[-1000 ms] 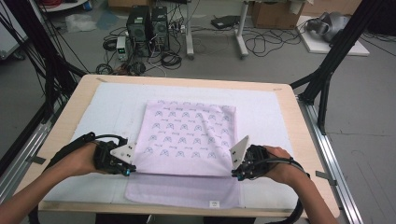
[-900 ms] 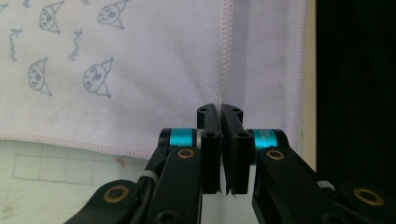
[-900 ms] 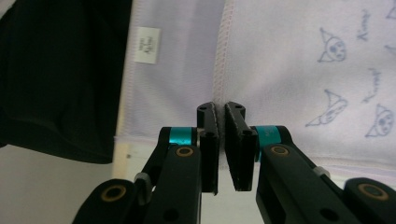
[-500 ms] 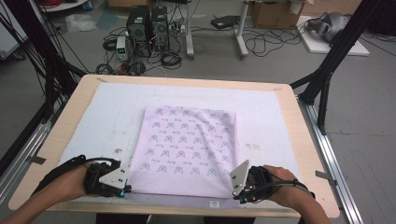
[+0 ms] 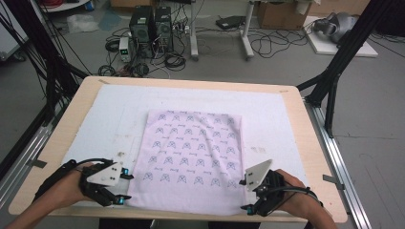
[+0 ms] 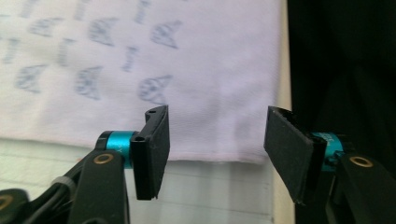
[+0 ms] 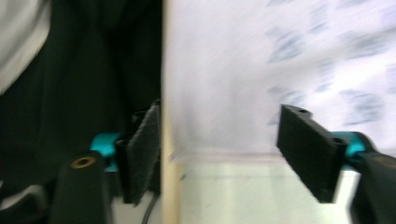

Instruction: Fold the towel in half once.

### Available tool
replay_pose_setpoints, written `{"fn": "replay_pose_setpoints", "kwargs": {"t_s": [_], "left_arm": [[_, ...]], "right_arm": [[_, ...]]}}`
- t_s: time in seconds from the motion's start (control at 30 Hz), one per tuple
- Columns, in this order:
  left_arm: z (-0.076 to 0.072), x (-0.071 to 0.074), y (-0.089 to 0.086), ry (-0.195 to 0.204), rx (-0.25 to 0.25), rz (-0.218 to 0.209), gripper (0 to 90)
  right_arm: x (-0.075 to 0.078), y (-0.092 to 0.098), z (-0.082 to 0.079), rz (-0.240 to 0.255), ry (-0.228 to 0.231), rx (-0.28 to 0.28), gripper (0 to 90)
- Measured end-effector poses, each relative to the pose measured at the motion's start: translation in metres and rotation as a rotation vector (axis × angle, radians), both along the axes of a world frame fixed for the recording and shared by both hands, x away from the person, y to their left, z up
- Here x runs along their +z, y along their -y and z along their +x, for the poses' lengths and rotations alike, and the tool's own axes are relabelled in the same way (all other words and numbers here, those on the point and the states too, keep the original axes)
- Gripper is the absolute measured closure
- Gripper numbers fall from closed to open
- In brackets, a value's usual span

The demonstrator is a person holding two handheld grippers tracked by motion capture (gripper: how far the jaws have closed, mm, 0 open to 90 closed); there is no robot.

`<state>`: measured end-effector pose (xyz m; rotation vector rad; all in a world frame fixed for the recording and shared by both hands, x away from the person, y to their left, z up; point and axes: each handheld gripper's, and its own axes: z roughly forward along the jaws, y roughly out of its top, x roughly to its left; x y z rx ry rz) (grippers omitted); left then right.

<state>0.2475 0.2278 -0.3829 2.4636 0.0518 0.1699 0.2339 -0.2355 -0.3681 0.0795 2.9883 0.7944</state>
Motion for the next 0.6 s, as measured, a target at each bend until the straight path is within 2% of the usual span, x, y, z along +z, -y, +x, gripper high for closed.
{"fn": "replay_pose_setpoints", "kwargs": {"t_s": [0.13,0.2,0.27,0.3,0.37,0.43,0.57,0.6], "left_arm": [[0.008,0.003,-0.019,0.022,0.116,-0.123,27.6],[0.011,0.004,-0.027,0.041,0.185,-0.178,18.5],[0.013,0.005,-0.039,0.047,0.240,-0.259,14.6],[0.013,0.006,-0.042,0.055,0.260,-0.288,13.4],[0.014,0.005,-0.052,0.057,0.312,-0.366,8.6],[0.014,0.003,-0.063,0.055,0.357,-0.432,4.5],[0.015,0.000,-0.085,0.064,0.419,-0.563,1.7],[0.016,0.000,-0.088,0.069,0.430,-0.579,1.7]], "right_arm": [[0.008,0.016,0.006,0.207,0.057,-0.138,12.3],[0.011,0.025,0.008,0.311,0.097,-0.208,10.2],[0.014,0.034,0.009,0.409,0.120,-0.270,3.0],[0.015,0.039,0.009,0.464,0.147,-0.318,1.9],[0.016,0.047,0.009,0.541,0.184,-0.369,1.9],[0.014,0.056,0.008,0.644,0.228,-0.432,1.9],[0.008,0.069,0.008,0.770,0.291,-0.540,0.6],[0.004,0.073,0.009,0.802,0.306,-0.565,0.6]]}}
